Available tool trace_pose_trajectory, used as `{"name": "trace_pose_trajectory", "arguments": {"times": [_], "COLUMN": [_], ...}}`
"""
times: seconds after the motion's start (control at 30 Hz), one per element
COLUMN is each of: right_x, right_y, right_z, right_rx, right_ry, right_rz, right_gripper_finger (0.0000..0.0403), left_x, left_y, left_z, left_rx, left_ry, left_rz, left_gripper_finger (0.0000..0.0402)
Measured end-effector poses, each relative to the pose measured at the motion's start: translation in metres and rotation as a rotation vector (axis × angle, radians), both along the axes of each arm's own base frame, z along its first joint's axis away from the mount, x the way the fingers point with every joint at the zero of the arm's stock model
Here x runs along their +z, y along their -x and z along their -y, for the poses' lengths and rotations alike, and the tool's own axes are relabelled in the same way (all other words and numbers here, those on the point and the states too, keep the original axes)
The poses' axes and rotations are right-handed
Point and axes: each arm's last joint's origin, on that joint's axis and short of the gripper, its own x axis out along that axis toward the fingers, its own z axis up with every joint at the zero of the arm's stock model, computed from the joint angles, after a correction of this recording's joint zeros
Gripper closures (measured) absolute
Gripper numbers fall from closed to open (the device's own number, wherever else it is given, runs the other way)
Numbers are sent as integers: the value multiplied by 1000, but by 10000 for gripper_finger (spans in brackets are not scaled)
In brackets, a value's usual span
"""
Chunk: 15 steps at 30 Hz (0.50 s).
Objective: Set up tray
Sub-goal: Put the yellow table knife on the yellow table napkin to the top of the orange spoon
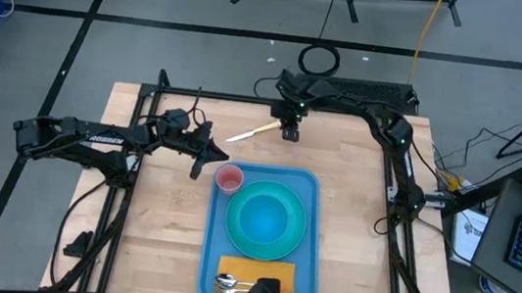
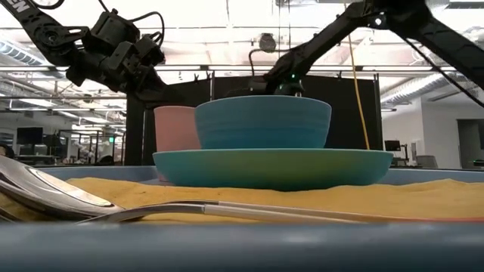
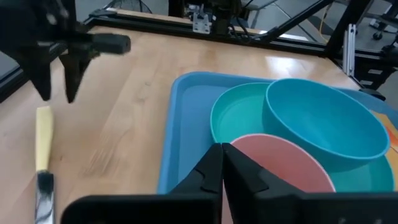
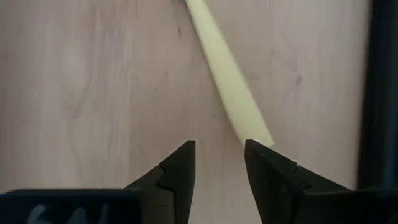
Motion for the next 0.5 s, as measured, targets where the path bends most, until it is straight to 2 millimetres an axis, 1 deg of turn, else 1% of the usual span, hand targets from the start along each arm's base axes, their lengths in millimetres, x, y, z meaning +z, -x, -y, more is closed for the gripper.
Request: {"name": "trace_pose_trajectory", "arguments": {"times": [0.1, 0.33, 0.43, 0.5], "right_x": [-8, -7, -8, -8], "right_y": [-1, -3, 0, 1], "right_z": [-1, -5, -4, -2], "right_rx": [36, 78, 77, 77], "right_ry": [7, 14, 11, 49], "right_rz": [-21, -26, -45, -66], "right_gripper_finger": [268, 267, 266, 266], "left_x": [-1, -2, -2, -2], "left_y": [0, 1, 1, 1], "left_z": [0, 0, 0, 0], "left_rx": [-3, -6, -8, -8], "left_ry": [-2, -4, -9, -10], "left_rz": [-11, -24, -23, -23], "left_gripper_finger": [398, 375, 378, 386]}}
